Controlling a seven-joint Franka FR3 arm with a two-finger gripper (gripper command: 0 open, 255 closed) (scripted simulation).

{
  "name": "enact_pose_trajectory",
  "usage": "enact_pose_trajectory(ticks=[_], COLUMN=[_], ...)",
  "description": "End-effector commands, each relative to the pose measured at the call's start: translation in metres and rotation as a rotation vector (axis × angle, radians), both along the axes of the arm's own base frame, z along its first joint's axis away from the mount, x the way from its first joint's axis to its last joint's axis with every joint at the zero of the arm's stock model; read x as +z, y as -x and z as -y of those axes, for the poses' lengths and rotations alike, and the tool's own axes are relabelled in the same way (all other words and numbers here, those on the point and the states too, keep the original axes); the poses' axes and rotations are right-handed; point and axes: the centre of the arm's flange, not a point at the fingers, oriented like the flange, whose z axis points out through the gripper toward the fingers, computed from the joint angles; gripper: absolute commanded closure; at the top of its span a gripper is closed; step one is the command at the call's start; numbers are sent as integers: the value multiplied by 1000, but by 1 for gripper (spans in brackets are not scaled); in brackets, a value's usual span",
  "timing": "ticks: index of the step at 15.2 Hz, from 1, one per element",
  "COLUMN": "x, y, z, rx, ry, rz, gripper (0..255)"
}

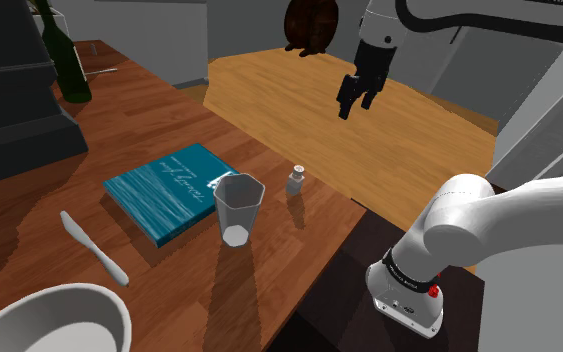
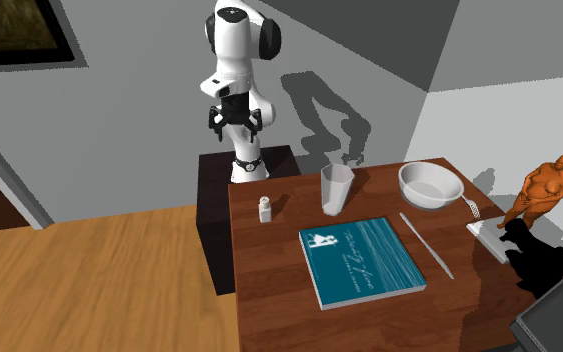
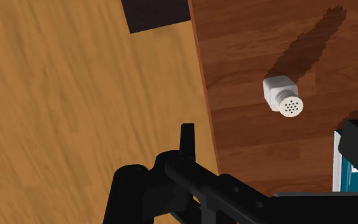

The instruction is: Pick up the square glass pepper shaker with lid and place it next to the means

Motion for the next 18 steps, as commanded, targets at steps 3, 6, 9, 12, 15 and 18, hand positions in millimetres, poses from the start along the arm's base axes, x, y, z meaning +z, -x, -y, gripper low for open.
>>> enact_pose_trajectory(ticks=[3,6,9,12,15,18], x=[-23,-57,-91,-125,-158,-176], y=[-7,-19,-32,-45,-59,-65], z=[-7,-18,-29,-41,-52,-57], rx=[-1,-2,-3,-4,-5,-5], ry=[-7,-18,-29,-40,-51,-56], rz=[15,36,58,80,102,110], gripper=[0,0,0,0,0,0])
